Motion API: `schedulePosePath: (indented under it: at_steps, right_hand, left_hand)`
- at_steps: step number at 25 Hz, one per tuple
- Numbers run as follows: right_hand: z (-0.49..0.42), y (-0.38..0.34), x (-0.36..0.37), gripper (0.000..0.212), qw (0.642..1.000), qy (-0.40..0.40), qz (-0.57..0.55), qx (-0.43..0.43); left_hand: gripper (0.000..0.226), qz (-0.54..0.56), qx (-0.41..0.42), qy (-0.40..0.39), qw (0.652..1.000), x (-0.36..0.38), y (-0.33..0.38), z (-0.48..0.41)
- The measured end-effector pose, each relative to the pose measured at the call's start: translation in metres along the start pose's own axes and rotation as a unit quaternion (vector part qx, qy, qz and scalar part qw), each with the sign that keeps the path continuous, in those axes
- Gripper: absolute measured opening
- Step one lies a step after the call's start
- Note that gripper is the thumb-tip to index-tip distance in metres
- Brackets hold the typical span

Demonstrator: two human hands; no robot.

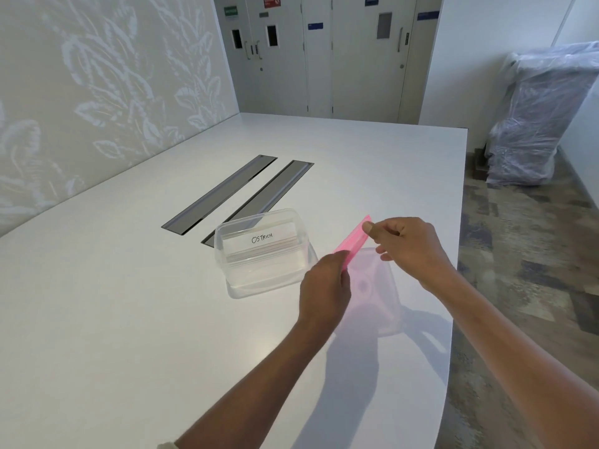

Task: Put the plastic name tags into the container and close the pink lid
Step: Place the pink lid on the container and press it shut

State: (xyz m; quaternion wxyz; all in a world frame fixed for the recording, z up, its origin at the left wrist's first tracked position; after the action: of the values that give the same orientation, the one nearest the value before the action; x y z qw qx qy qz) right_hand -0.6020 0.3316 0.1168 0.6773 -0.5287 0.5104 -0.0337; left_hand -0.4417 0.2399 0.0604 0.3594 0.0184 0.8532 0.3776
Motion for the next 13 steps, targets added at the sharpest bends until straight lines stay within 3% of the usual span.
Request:
schedulePosePath:
  at_steps: [4,8,11,13]
  right_hand:
    - [-0.003,-0.009,0.017,0.020,0.997,-0.025,-0.069,-0.019]
    - [-0.018,0.001,0.037,0.052,0.997,-0.034,-0.065,0.025]
    - [-0.032,0.011,0.052,0.079,0.994,-0.049,-0.060,0.076]
    - [-0.042,0.015,0.062,0.085,0.990,-0.069,-0.076,0.099]
  left_hand:
    - [0.006,0.058,-0.037,0.053,0.996,-0.029,-0.012,-0.012]
    - [0.016,0.171,-0.129,0.098,0.972,-0.058,-0.025,-0.020]
    - [0.017,0.321,-0.201,0.111,0.919,-0.078,-0.035,-0.024]
    - [0.014,0.377,-0.225,0.116,0.891,-0.090,-0.041,-0.025]
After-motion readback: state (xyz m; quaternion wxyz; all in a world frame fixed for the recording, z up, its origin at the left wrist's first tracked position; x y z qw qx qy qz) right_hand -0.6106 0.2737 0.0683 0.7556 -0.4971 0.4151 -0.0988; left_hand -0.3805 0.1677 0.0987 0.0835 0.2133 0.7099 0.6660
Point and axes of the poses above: each hand's wrist, its own z-axis away from the middle knuckle, its own x-axis out of the palm, y = z × x, the point moved 3 cm from there along -z, towards the middle knuckle, and after that the axes turned 13 degrees about z, right-handed, at the moved point
